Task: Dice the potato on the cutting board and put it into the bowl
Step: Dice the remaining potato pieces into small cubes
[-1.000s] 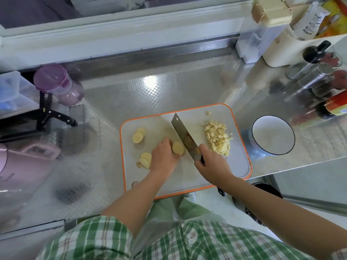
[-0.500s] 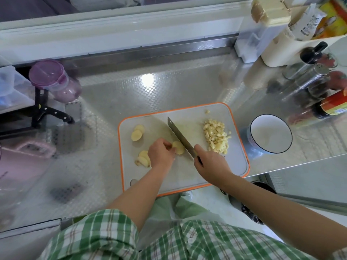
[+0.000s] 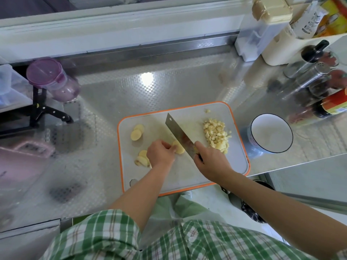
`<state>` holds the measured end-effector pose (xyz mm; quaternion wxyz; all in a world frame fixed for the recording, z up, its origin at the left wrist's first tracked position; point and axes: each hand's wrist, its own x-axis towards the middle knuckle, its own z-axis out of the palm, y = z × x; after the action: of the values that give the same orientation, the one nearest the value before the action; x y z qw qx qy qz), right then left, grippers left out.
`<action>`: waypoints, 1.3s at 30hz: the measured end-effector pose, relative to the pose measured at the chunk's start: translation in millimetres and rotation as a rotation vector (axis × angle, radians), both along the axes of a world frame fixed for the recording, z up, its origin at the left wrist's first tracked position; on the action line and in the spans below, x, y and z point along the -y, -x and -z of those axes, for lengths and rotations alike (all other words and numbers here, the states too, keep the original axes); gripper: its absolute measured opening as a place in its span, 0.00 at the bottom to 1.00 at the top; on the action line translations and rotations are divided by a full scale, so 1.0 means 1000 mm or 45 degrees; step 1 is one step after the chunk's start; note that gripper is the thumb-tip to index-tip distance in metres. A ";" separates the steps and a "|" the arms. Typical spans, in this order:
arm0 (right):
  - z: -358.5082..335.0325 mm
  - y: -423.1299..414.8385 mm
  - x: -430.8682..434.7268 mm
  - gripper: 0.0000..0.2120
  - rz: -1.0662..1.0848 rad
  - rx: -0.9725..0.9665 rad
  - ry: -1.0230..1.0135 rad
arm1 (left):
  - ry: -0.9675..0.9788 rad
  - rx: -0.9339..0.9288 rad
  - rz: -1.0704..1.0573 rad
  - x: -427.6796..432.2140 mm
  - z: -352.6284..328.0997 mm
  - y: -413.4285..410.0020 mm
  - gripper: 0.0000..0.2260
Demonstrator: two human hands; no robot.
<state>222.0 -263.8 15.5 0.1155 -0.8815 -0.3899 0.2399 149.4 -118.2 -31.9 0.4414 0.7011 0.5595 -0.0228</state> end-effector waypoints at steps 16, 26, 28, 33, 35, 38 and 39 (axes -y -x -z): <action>0.009 0.002 -0.012 0.05 -0.061 -0.030 0.054 | 0.029 -0.008 0.027 -0.002 -0.009 -0.004 0.10; 0.012 0.001 -0.012 0.03 0.008 -0.032 -0.017 | 0.066 0.033 -0.003 -0.003 -0.007 -0.001 0.11; 0.009 0.001 -0.012 0.04 -0.029 -0.037 -0.030 | 0.061 0.038 -0.004 -0.002 -0.007 0.000 0.11; 0.006 -0.001 -0.010 0.05 -0.106 -0.013 0.033 | 0.079 0.061 -0.018 -0.002 -0.008 0.001 0.12; 0.007 0.000 -0.011 0.05 -0.114 -0.005 0.055 | 0.071 0.063 -0.012 -0.002 -0.009 0.001 0.12; 0.010 0.003 -0.012 0.05 -0.110 0.008 0.076 | 0.065 0.061 -0.003 -0.001 -0.010 0.001 0.13; 0.011 0.004 -0.013 0.06 -0.110 0.015 0.086 | 0.065 0.060 -0.004 -0.001 -0.010 0.000 0.13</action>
<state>217.8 -251.1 5.0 0.0729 -0.8687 -0.4199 0.2526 149.2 -116.8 -21.7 0.4721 0.6892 0.5493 -0.0198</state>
